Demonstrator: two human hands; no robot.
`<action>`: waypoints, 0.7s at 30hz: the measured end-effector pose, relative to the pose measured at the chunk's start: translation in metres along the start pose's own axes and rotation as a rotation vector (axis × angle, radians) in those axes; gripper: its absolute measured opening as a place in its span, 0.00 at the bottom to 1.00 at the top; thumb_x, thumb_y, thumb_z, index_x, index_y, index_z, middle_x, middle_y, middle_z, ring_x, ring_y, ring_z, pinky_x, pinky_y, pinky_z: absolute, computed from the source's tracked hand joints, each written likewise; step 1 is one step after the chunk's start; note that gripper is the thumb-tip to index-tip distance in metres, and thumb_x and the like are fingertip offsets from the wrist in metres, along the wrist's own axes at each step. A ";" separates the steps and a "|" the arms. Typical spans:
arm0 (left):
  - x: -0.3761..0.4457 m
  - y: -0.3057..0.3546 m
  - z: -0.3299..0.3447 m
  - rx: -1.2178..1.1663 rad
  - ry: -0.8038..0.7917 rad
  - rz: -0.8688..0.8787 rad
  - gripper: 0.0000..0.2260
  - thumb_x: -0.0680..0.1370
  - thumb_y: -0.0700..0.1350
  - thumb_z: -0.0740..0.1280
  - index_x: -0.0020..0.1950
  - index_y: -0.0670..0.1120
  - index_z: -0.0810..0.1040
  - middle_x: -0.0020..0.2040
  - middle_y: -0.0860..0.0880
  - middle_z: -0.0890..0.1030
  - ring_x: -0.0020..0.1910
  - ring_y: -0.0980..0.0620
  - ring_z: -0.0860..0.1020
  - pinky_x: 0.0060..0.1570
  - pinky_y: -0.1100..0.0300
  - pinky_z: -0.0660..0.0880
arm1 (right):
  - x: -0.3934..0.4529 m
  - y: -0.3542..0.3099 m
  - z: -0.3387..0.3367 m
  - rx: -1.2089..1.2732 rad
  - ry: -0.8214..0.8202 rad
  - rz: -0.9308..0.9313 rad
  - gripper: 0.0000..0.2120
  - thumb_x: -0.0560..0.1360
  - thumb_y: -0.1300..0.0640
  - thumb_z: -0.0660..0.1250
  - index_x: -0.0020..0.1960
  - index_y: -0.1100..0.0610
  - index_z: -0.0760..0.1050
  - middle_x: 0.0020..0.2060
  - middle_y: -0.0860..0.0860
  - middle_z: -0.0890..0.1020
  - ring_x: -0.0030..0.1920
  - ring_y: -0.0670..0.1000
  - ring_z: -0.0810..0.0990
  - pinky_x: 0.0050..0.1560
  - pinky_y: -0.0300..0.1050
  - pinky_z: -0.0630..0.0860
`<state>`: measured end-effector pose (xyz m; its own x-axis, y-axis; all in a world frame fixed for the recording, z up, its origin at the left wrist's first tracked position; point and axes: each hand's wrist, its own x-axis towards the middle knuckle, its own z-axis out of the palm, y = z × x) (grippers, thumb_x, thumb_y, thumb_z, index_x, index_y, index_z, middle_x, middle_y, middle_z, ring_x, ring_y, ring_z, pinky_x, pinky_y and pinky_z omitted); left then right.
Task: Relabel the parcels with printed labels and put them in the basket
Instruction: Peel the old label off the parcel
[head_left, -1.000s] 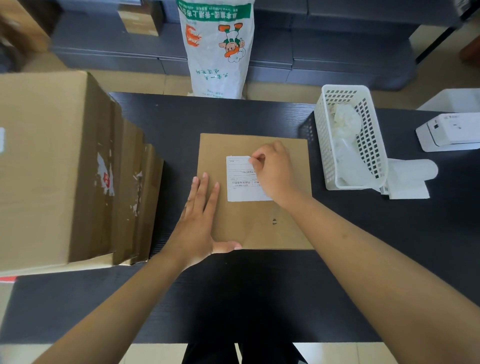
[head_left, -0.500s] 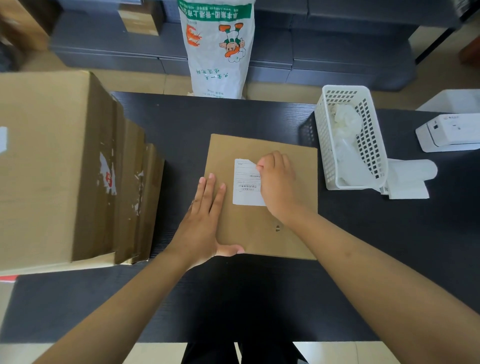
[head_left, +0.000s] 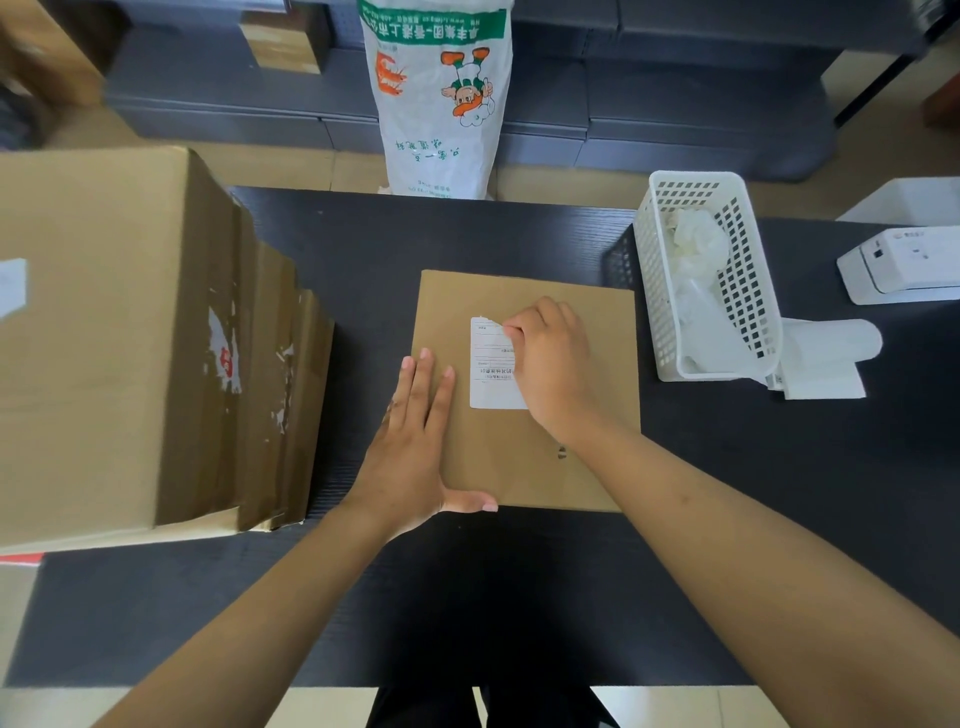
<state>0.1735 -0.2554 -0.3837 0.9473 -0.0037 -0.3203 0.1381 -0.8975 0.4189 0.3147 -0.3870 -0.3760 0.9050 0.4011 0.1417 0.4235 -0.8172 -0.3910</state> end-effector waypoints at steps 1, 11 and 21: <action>0.000 0.000 0.000 0.005 0.001 -0.004 0.64 0.56 0.79 0.62 0.75 0.49 0.29 0.74 0.50 0.25 0.73 0.50 0.27 0.72 0.50 0.45 | -0.004 -0.001 -0.001 0.003 0.012 -0.011 0.06 0.76 0.66 0.63 0.44 0.63 0.79 0.42 0.57 0.78 0.44 0.58 0.73 0.46 0.45 0.65; 0.001 0.001 -0.001 0.023 -0.004 -0.022 0.63 0.57 0.78 0.65 0.74 0.51 0.28 0.73 0.53 0.23 0.72 0.54 0.25 0.71 0.54 0.45 | -0.022 -0.003 -0.006 0.032 0.015 -0.097 0.04 0.75 0.68 0.64 0.44 0.66 0.78 0.41 0.60 0.78 0.43 0.61 0.75 0.45 0.54 0.73; 0.001 0.006 -0.004 0.030 -0.008 -0.055 0.63 0.57 0.79 0.61 0.72 0.51 0.26 0.72 0.53 0.23 0.71 0.54 0.24 0.72 0.50 0.58 | -0.049 0.006 -0.012 0.090 0.037 -0.213 0.06 0.68 0.73 0.70 0.43 0.65 0.78 0.40 0.59 0.79 0.41 0.60 0.78 0.42 0.49 0.76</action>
<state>0.1760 -0.2593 -0.3782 0.9362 0.0430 -0.3488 0.1813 -0.9093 0.3745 0.2734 -0.4167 -0.3741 0.7973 0.5436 0.2623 0.6010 -0.6748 -0.4284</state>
